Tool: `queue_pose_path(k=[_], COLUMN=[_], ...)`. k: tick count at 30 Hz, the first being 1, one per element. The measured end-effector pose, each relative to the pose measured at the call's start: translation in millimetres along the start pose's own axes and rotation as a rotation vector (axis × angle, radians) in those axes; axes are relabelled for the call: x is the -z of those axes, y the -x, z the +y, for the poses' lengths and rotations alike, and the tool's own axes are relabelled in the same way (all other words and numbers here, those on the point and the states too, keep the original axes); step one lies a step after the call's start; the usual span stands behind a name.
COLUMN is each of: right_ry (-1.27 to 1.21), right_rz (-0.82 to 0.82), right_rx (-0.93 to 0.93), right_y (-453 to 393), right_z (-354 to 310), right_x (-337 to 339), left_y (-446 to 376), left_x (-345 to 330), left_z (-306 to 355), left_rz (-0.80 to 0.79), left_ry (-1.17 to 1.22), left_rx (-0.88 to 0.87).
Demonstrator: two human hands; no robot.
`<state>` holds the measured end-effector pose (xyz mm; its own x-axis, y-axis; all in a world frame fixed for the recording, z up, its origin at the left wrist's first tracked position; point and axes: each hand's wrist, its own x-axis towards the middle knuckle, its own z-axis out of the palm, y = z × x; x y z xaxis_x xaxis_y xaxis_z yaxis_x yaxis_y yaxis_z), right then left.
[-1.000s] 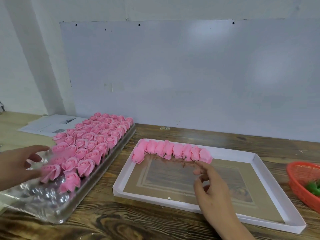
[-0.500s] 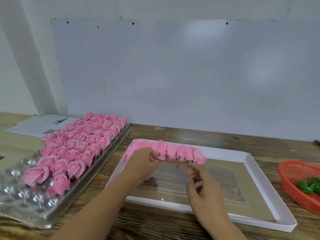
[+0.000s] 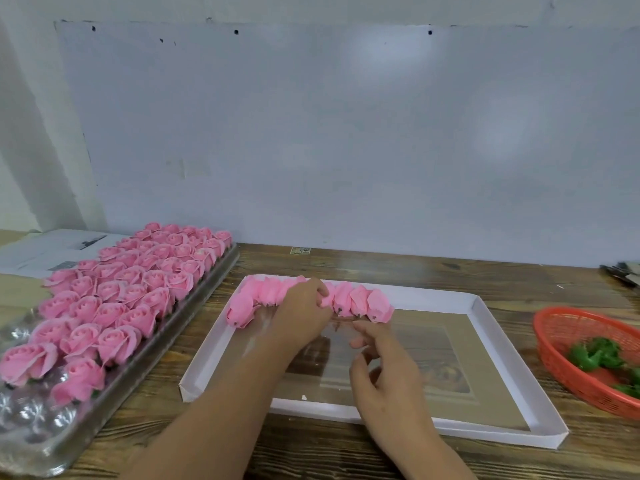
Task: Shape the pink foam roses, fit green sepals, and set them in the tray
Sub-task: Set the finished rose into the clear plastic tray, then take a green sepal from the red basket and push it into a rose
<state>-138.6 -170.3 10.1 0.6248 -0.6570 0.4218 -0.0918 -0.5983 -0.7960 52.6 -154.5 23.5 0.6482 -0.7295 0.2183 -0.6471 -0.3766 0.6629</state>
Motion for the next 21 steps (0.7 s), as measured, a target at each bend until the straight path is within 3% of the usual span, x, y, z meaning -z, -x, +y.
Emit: queue_pose_path(k=[6,10,21], right_ry=[0.038,0.122,0.344], right_rz=[0.045,-0.085,-0.047], right_rx=[-0.113,-0.263,-0.337], right_y=[-14.7,-46.8,-112.7], right_z=[3.2,8.0,28.1], right_x=[2.2,7.4,-28.3], left_y=[29.0,47.2,64.1], left_x=[-5.6,-2.3,-21.7], left_z=[3.3,-0.6,-18.0], left_rz=[-0.140,-0.136,-0.065], left_ry=[-0.204,-0.308,-0.168], left_rx=[-0.093,-0.199,-0.287])
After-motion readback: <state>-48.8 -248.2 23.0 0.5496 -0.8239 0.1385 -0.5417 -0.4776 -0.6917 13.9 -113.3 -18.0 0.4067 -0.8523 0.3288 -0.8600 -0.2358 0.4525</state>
